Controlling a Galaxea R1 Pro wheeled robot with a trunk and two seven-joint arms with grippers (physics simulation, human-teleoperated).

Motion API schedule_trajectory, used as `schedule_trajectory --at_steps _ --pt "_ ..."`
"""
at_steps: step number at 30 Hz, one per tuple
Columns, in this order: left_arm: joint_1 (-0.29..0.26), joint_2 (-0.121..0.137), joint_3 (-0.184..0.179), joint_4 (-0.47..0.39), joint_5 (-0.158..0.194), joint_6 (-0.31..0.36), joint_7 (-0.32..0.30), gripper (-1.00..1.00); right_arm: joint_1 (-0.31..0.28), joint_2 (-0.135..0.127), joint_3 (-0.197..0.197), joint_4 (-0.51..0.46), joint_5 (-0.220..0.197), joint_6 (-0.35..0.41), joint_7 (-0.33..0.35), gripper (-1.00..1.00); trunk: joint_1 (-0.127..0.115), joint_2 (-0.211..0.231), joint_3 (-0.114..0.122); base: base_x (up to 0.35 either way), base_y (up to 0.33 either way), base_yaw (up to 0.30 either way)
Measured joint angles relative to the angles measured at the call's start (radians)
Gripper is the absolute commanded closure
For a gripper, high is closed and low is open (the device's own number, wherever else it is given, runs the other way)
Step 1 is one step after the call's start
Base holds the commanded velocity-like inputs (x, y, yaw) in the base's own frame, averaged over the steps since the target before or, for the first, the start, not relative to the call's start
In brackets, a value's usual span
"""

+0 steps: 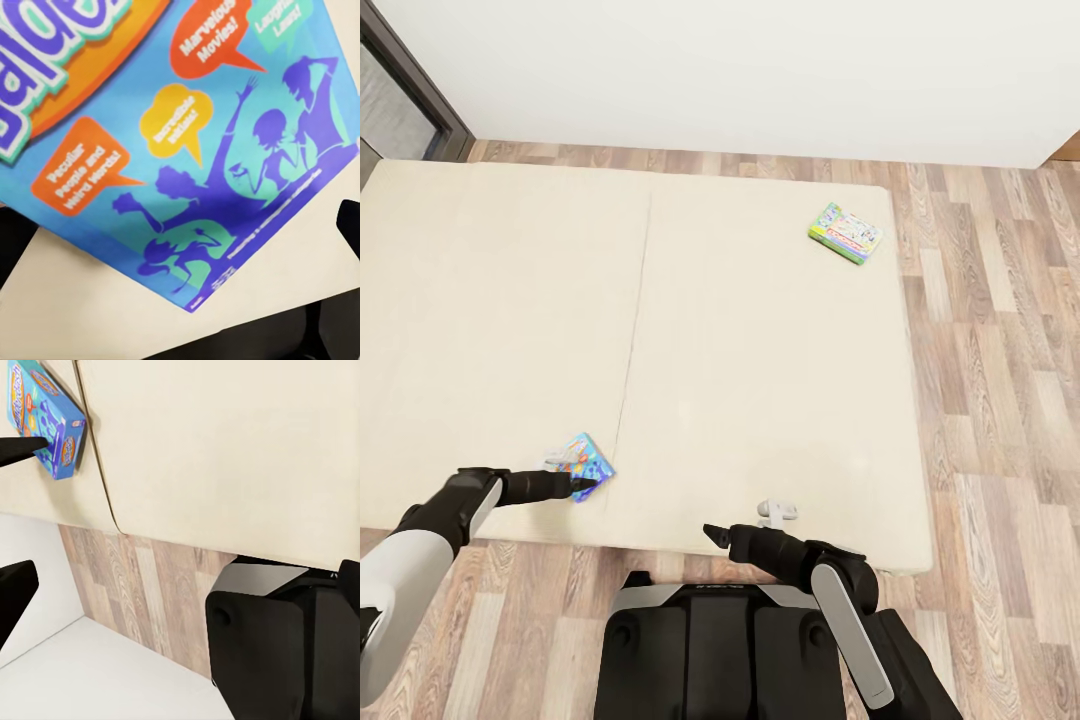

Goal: Put all the toys in the child's room - the three board games (two on the bed and one on the table), the two jigsaw puzzles on the table, and the tennis ball on the table - inside the toy box on the table in the child's room.

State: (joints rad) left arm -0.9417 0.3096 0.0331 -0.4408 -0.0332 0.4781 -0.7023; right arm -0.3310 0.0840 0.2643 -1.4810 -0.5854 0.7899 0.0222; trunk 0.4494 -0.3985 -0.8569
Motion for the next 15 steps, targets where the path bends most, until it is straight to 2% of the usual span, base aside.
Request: schedule_trajectory --at_steps 15 --pt "0.000 0.008 0.001 -0.002 0.000 0.001 0.001 -1.00 0.000 0.000 0.000 0.000 0.000 0.000 0.000 -1.00 0.000 0.000 0.000 0.000 0.019 0.000"
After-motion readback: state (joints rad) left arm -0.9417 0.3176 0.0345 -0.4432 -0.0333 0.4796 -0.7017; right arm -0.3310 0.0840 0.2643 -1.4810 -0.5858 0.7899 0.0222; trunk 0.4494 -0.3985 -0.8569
